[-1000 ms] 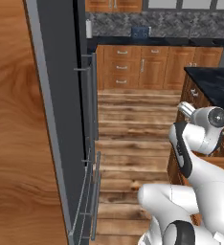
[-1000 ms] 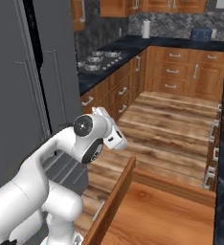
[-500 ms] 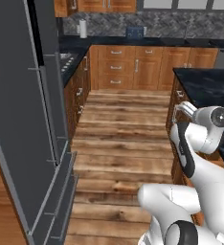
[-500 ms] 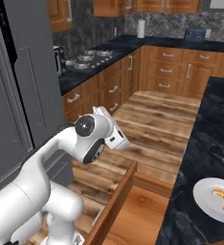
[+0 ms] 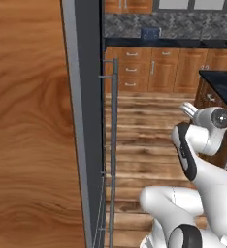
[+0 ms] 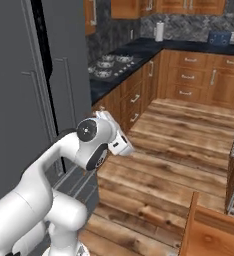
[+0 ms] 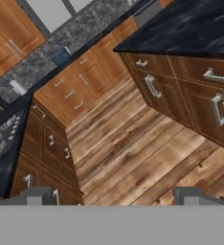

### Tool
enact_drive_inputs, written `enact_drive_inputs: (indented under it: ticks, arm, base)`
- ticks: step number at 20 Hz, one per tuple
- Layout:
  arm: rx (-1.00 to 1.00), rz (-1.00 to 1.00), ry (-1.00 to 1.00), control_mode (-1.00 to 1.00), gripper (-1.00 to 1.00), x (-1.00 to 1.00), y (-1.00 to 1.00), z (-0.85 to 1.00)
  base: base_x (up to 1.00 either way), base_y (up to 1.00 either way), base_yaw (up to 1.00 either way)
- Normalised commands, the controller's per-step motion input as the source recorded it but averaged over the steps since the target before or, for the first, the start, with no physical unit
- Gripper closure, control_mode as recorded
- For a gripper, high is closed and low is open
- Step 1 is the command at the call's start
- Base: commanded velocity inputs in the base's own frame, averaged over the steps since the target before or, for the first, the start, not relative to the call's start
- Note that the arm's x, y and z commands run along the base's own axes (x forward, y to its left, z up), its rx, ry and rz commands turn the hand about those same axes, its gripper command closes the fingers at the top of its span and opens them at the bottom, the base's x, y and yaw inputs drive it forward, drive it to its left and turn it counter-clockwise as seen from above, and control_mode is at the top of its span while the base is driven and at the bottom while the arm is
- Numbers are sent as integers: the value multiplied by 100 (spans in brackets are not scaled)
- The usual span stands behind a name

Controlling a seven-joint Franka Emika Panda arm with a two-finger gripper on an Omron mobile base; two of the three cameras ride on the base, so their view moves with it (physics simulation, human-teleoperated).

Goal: Pick up the knife from the drawer and place it on the cutting board. Then place the meat from the plate to the cutting board.

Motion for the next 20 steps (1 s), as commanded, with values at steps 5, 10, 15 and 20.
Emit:
enact_drive_inputs:
  ticks: [5,10,15,20]
  arm:
    - [0,0,0,100,-100,0,0,0]
    - [0,0,0,100,-100,0,0,0]
    - [0,0,0,100,-100,0,0,0]
    - [0,0,0,100,-100,0,0,0]
  base:
    - [95,-24,-6]
    - [56,-79,1]
    - [85,-24,-1]
    - [89,-38,-25]
